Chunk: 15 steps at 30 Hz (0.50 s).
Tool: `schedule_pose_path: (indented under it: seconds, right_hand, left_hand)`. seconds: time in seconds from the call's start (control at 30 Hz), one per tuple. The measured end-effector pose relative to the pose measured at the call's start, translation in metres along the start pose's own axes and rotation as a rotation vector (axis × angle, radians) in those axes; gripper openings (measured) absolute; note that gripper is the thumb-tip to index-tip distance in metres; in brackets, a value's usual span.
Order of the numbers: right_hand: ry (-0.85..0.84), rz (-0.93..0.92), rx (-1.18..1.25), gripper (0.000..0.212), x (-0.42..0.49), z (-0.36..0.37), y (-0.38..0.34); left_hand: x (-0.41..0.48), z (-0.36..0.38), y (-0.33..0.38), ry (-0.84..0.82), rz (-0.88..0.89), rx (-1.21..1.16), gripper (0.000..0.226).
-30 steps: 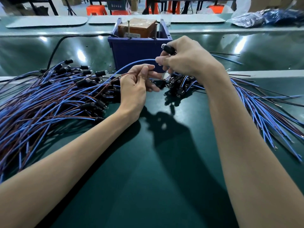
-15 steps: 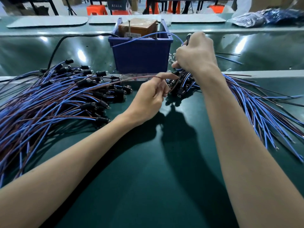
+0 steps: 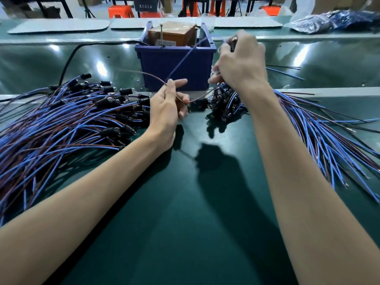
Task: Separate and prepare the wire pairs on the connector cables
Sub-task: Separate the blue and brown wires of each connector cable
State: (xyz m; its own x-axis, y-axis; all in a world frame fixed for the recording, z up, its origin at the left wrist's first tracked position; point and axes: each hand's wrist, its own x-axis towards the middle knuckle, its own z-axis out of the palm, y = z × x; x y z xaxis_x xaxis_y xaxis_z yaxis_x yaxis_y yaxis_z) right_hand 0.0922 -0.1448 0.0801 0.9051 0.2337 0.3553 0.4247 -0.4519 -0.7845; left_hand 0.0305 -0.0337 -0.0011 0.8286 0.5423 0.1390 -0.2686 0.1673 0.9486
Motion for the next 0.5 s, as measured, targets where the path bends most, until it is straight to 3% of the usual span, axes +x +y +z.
schedule_pose_path:
  seconds: [0.23,0.5]
  right_hand:
    - [0.173,0.014,0.148,0.011,-0.003,0.009,-0.004]
    - [0.244,0.082,0.277,0.007,-0.004,0.018,-0.004]
  left_hand:
    - [-0.002,0.003,0.002,0.026,-0.005,-0.04,0.02]
    - [-0.001,0.003,0.002,0.128,-0.002,-0.084,0.032]
